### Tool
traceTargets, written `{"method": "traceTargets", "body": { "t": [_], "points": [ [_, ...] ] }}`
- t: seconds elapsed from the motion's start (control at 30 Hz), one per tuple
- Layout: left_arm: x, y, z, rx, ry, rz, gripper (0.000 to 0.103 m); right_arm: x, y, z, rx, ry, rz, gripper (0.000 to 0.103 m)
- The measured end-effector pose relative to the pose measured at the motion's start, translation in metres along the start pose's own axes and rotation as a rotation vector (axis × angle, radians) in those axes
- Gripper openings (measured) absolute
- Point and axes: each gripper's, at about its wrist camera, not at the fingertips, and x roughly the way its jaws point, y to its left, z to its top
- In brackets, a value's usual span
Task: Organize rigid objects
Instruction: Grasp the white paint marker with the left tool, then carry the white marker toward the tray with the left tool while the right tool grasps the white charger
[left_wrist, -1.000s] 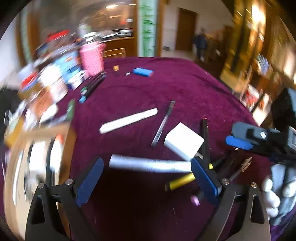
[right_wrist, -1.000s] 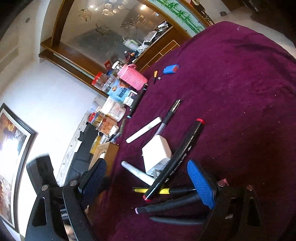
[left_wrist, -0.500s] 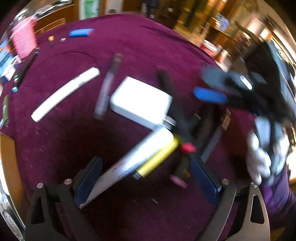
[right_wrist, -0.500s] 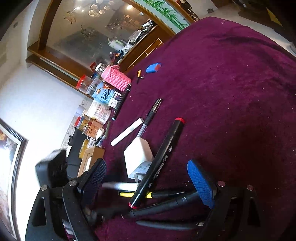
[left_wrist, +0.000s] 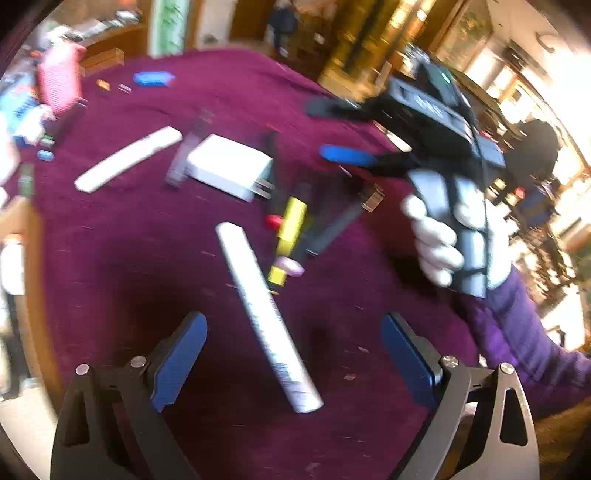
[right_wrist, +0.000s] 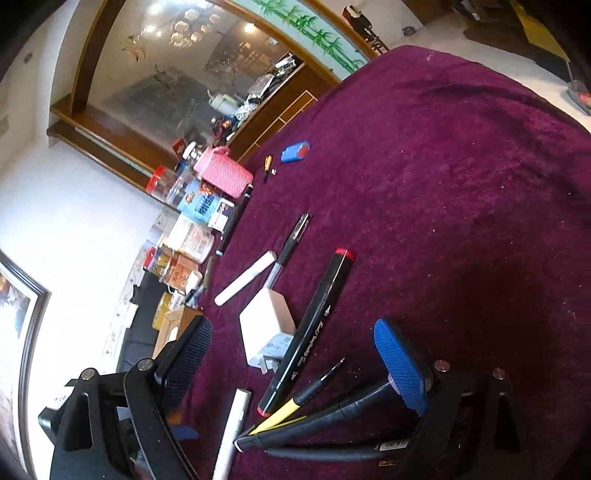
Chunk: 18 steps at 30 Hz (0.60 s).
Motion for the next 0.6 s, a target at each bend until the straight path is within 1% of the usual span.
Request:
{"method": "traceTargets", "body": {
  "t": [0.03,0.07,0.17,0.2,0.23,0.3,0.33,0.37,0.4,0.43,0.47,0.5,0.6],
  "points": [
    [-0.003,0.001,-0.002,0.009,-0.012,0.036,0.095,-0.001,0.000,0.000,0.001,-0.004,0.000,0.092],
    [-0.003,-0.001,-0.003,0.017,-0.012,0.055,0.095,-0.001,0.000,0.001,0.001,-0.004,-0.003,0.092],
    [0.006,-0.009,-0.007,0.027,-0.002,0.085,0.095,0.000,0.000,0.000,-0.003,0.002,-0.021,0.092],
    [0.013,-0.015,-0.007,0.034,-0.005,0.107,0.095,0.000,0.001,0.000,-0.009,-0.001,-0.029,0.092],
    [0.016,-0.017,-0.008,0.046,-0.010,0.131,0.092,0.000,0.002,0.000,-0.012,-0.004,-0.032,0.092],
    [0.027,-0.023,-0.006,0.063,0.002,0.151,0.070,-0.001,0.002,0.000,-0.017,-0.009,-0.039,0.092],
    [0.034,-0.026,-0.004,0.061,0.024,0.144,0.040,-0.001,0.002,0.000,-0.016,-0.010,-0.043,0.092],
    [0.038,-0.026,-0.005,0.055,0.046,0.147,0.022,-0.001,0.002,0.000,-0.014,-0.011,-0.047,0.092],
    [0.037,-0.026,-0.007,0.058,0.034,0.171,0.019,-0.001,0.001,0.000,-0.011,-0.013,-0.053,0.092],
    [0.038,-0.022,-0.009,0.047,0.034,0.170,0.017,-0.002,0.001,0.000,-0.009,-0.016,-0.057,0.092],
    [0.038,-0.018,-0.010,0.016,0.031,0.158,0.016,-0.003,0.001,0.000,-0.008,-0.021,-0.059,0.092],
    [0.035,-0.012,-0.011,-0.019,0.032,0.149,0.016,-0.005,0.002,0.001,-0.010,-0.030,-0.061,0.092],
    [0.036,-0.008,-0.012,-0.050,0.023,0.158,0.016,-0.007,0.003,0.001,-0.017,-0.044,-0.071,0.092]
  ]
}}
